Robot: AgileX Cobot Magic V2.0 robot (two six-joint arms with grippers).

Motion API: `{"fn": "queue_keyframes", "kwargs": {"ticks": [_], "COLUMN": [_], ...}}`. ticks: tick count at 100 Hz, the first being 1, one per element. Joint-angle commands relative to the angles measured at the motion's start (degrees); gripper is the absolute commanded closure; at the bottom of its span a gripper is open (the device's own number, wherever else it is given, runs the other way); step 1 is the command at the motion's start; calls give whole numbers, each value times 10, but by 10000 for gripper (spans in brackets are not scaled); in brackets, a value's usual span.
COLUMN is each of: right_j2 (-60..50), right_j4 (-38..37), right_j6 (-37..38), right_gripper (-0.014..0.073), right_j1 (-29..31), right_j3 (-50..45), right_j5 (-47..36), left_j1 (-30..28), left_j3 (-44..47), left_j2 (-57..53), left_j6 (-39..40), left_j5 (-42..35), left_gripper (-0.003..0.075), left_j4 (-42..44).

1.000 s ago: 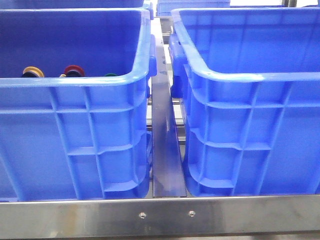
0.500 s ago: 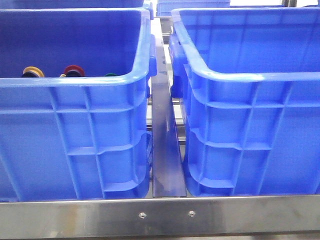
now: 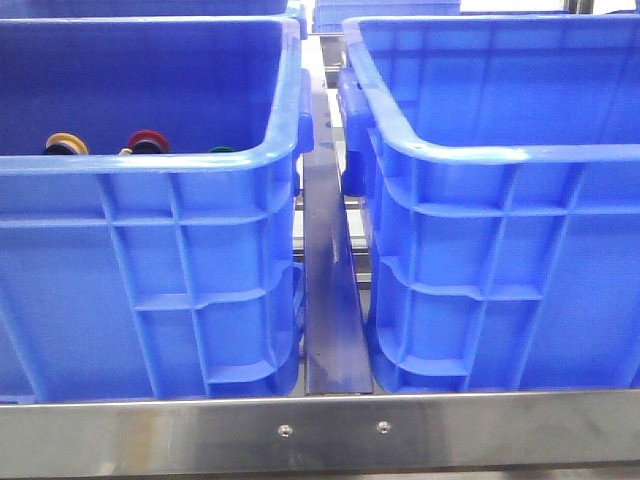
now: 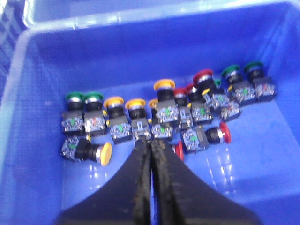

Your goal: Pick red and yellow buttons and place in box

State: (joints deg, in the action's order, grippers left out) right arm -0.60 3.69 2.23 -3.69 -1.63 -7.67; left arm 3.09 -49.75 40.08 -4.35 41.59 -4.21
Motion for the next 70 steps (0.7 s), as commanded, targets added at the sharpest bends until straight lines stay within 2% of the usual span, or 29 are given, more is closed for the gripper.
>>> {"fn": "queue_keyframes", "kwargs": {"ticks": [1,10,15,19,20,27,29,34,35,40,46,70], "right_j2": [-3,-3,-3,-3,-3,-3,-3,-3,-3,-3,-3,-3], "right_j4": [-5,-5,-5,-5,-5,-5,-5,-5,-5,-5,-5,-5], "right_j6": [-1,-1,-1,-1,-1,-1,-1,-1,-1,-1,-1,-1], "right_gripper": [662,662,662,662,662,662,662,662,662,662,662,662], "right_j1": [1,1,1,1,1,1,1,1,1,1,1,1], "right_j3": [9,9,9,9,9,9,9,9,9,9,9,9], "right_j5": [-40,-40,-40,-40,-40,-40,-40,-40,-40,-40,-40,-40], "left_j1": [-1,-1,-1,-1,-1,-1,-1,-1,-1,-1,-1,-1], "left_j3": [-21,-21,-21,-21,-21,-21,-21,-21,-21,-21,-21,-24], "left_j2": [8,14,14,14,14,14,14,14,14,14,14,30], "left_j6": [6,6,6,6,6,6,6,6,6,6,6,6], "left_j5": [-33,-24,-20,-17,-17,-12,-10,-9,-9,-10,-11,-15], "left_gripper": [737,700,641,551,551,375,298,192,148,76,46,49], "left_j4": [-3,-3,-3,-3,-3,-3,-3,-3,-3,-3,-3,-29]}}
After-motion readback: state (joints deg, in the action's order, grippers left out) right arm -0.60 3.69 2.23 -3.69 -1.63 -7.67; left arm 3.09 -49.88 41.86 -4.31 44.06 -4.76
